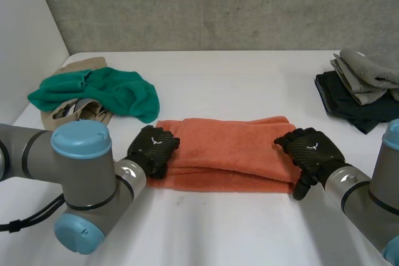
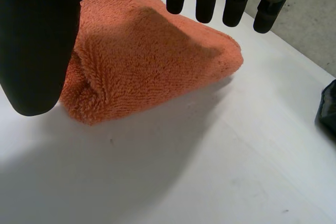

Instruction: Fold the laundry.

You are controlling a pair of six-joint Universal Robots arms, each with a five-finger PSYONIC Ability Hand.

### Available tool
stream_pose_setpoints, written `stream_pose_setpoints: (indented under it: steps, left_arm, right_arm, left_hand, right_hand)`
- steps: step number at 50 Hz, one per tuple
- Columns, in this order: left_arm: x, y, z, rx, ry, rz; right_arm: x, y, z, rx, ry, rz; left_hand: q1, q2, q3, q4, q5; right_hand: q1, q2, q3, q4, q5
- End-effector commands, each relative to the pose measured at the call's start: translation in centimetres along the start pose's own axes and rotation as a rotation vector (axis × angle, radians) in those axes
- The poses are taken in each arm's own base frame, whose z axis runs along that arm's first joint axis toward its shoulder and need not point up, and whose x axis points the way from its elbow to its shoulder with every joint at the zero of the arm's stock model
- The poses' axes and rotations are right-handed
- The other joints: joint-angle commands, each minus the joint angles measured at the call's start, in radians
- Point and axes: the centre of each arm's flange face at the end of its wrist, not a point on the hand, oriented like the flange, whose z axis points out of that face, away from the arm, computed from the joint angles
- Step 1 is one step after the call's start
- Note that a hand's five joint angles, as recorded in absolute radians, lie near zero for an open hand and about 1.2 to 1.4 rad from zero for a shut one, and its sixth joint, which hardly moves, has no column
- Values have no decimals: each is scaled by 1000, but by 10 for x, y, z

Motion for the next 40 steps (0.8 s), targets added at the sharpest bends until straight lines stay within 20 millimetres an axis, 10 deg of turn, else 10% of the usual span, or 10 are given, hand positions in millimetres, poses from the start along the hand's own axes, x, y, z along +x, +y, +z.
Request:
stream_pose_setpoints:
  steps: [1,14,18,31,40]
  left_arm:
    - [-7,-2,-20,-31,-89,5]
    - [2,9,-36,-72,-68,9]
    - [2,6,-39,-65,-71,10]
    - [-22,-48,-77,124,-153,3]
    - [-27,-53,-78,142,-170,-3]
  right_arm:
    - [-5,1,-2,-2,-15,89]
    - [-10,8,10,4,-23,92]
    - [-6,8,13,16,-11,84]
    - [42,-17,5,40,141,-364]
    - [-92,-95,-12,445,-120,-630]
  left_hand:
    - [270,204,209,201,253]
    - [270,204,209,201,253]
    - [-460,-526,-521,-528,-477]
    - [-490,-556,-551,-558,-507]
    - [-522,-588,-584,-591,-540]
  right_hand:
    - [132,148,148,147,132]
    - [592,608,608,607,592]
    - [1171,1187,1187,1186,1171]
    - [1174,1189,1190,1189,1173]
    - [1174,1189,1190,1189,1173]
